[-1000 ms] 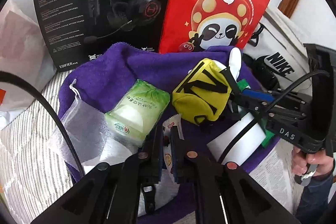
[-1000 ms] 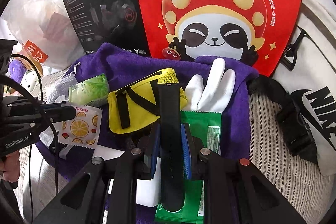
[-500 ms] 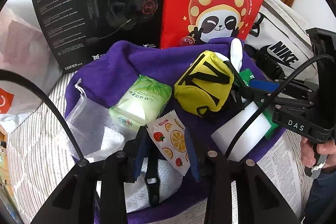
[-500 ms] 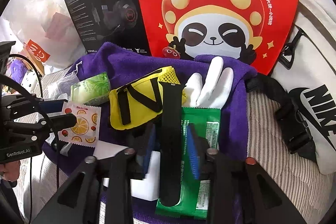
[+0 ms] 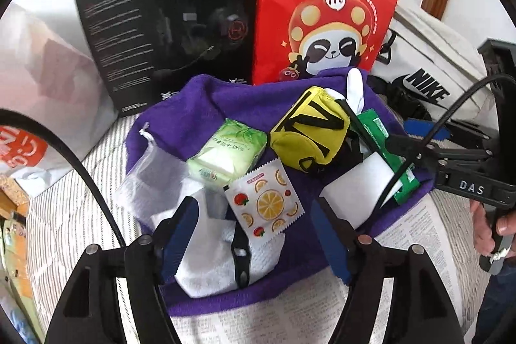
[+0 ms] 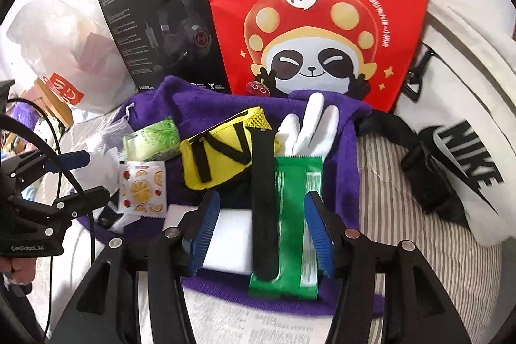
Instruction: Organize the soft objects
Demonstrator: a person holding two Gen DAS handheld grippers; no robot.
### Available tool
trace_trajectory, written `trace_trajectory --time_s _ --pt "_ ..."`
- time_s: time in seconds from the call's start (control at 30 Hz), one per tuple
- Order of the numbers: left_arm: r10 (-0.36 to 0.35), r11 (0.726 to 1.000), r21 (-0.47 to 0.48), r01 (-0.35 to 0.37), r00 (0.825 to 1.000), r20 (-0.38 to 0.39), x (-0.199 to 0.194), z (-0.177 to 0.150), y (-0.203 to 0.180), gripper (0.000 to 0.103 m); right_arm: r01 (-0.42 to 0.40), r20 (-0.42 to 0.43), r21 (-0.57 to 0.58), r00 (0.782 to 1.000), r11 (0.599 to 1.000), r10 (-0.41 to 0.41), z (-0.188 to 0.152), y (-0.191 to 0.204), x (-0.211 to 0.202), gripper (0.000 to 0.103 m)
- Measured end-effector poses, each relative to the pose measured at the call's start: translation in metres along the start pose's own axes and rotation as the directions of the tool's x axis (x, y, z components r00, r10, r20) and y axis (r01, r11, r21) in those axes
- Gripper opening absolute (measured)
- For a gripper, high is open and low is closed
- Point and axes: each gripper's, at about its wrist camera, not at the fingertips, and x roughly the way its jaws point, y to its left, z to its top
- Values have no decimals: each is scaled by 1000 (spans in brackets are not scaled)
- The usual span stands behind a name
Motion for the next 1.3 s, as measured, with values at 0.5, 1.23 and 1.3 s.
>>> trace_trajectory --time_s 0.5,1.23,1.3 --pt "74 995 -68 -66 992 107 -78 -28 -3 101 64 35 65 997 996 -67 -36 35 -74 98" --pt "184 976 -146 -160 968 171 -159 -78 -35 103 126 71 121 988 985 -135 -85 48 -152 103" --pt "178 976 -158 -151 969 170 -162 -82 -36 103 122 67 120 989 985 -131 -88 49 -154 103"
